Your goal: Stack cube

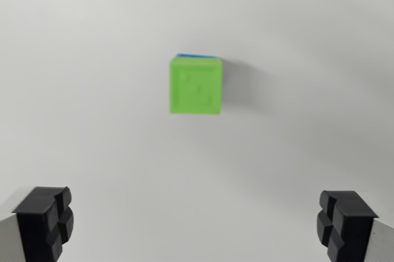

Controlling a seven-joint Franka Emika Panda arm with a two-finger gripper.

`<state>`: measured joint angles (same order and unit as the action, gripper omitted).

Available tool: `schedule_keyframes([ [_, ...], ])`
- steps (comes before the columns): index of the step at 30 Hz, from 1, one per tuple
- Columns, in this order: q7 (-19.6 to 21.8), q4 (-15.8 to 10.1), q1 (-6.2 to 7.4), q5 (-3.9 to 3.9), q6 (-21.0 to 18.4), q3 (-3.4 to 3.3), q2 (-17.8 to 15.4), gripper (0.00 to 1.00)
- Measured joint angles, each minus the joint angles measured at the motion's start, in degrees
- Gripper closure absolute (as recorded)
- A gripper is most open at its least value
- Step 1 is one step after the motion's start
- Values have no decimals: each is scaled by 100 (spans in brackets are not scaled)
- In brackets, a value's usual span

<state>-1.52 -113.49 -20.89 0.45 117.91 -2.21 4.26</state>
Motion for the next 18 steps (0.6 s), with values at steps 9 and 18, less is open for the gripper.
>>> schedule_keyframes([
  [9,2,240,0,-3,-336,0,-94,0],
  [18,3,368,0,-3,-505,0,-131,0],
])
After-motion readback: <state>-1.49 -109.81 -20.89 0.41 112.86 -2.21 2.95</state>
